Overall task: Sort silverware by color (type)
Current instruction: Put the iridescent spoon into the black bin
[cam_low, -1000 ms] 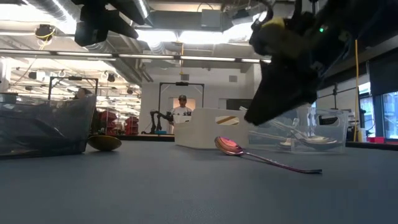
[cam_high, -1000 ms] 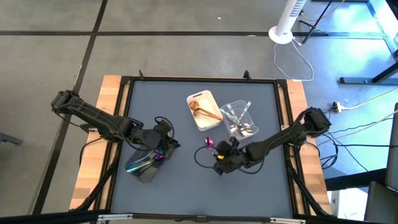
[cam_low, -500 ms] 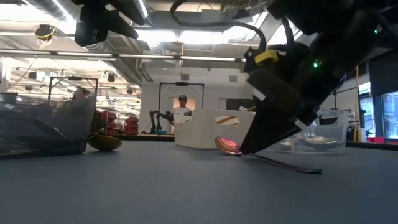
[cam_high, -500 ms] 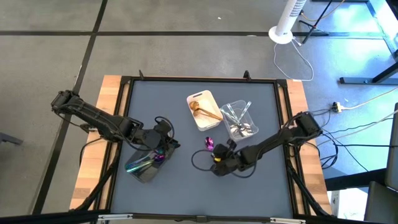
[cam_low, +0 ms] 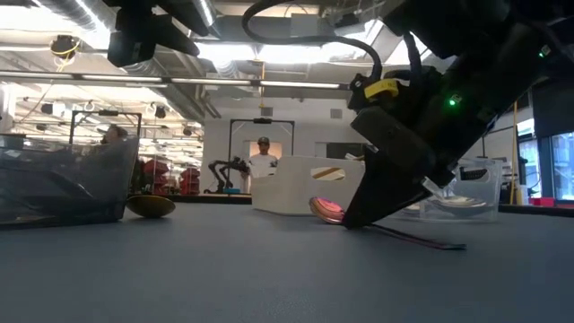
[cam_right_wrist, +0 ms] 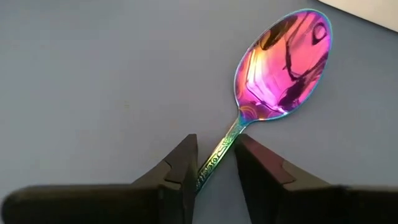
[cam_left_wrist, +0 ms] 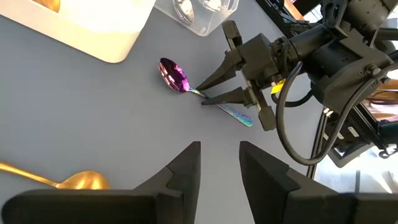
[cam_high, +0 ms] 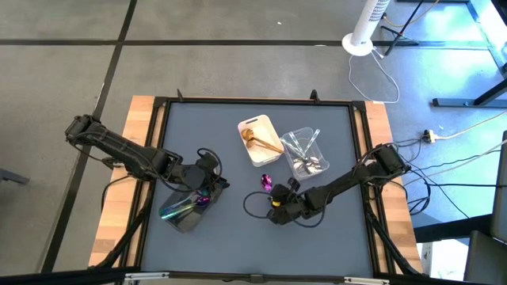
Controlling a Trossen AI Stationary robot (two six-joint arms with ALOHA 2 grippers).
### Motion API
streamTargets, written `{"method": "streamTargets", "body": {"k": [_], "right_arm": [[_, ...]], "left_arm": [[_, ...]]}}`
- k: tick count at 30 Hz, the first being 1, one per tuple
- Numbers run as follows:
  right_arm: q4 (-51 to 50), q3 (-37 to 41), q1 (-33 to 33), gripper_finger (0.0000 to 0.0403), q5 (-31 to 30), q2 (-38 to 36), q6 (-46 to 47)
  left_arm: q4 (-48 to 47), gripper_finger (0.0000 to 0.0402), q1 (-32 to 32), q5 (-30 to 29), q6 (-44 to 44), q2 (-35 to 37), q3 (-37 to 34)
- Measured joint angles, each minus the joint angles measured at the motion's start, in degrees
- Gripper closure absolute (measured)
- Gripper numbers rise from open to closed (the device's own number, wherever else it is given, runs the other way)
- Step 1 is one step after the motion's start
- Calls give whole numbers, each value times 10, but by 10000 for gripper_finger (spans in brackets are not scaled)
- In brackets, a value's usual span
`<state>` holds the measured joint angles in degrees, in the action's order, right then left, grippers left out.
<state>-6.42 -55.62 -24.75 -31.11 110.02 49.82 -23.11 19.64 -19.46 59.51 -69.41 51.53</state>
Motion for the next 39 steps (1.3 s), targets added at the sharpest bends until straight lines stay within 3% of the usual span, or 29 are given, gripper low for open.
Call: {"method": "streamTargets", "body": {"k": [12,39], "right_arm": [[-8,0,0,397,2,0,-1],[27,2,0,402,-23,-9,-9]], "left_arm": [[0,297,0,0,0,0,0],[0,297,0,-9,-1,0,0]]}}
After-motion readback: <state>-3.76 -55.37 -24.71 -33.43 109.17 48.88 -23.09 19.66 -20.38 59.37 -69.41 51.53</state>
